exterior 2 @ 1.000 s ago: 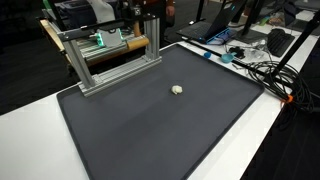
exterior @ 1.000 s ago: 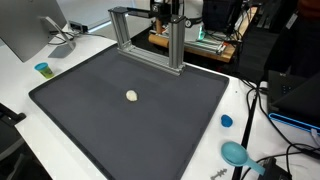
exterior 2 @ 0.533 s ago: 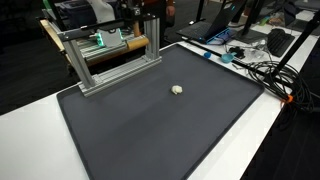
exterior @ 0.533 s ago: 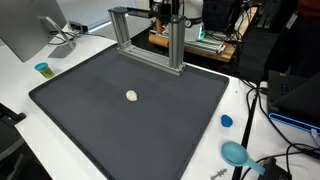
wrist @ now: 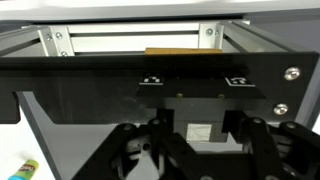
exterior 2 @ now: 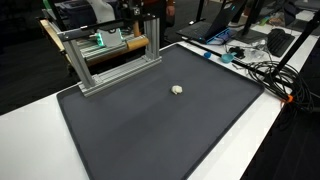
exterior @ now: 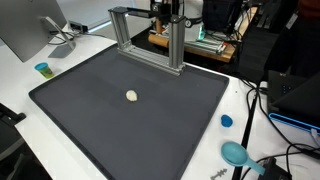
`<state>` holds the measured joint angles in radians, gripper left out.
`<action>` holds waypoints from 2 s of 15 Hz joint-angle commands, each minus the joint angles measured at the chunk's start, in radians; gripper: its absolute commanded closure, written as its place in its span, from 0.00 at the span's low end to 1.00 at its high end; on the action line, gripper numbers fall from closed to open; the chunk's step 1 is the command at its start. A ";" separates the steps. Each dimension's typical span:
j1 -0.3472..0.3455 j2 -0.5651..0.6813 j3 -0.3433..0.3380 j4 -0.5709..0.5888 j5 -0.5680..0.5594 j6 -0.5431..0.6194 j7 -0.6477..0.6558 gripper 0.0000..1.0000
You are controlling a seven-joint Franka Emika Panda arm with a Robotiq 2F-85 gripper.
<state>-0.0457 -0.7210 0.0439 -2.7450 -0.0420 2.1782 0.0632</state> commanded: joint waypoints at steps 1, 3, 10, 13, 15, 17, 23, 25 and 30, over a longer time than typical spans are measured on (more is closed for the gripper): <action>-0.004 -0.022 -0.018 0.003 -0.002 -0.074 0.003 0.37; -0.007 -0.034 -0.018 -0.008 -0.008 -0.090 0.004 0.62; 0.001 -0.030 -0.025 -0.004 0.040 -0.029 0.040 0.78; -0.014 -0.011 -0.041 0.016 0.093 0.014 0.113 0.78; -0.030 0.021 -0.038 0.055 0.098 0.047 0.154 0.78; -0.045 0.062 -0.011 0.092 0.084 0.114 0.207 0.78; -0.051 0.241 0.139 0.302 0.004 0.224 0.334 0.78; -0.030 0.177 0.105 0.221 0.033 0.230 0.307 0.53; -0.033 0.182 0.093 0.204 0.034 0.230 0.304 0.53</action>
<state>-0.0843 -0.5394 0.1427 -2.5424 -0.0034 2.4096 0.3645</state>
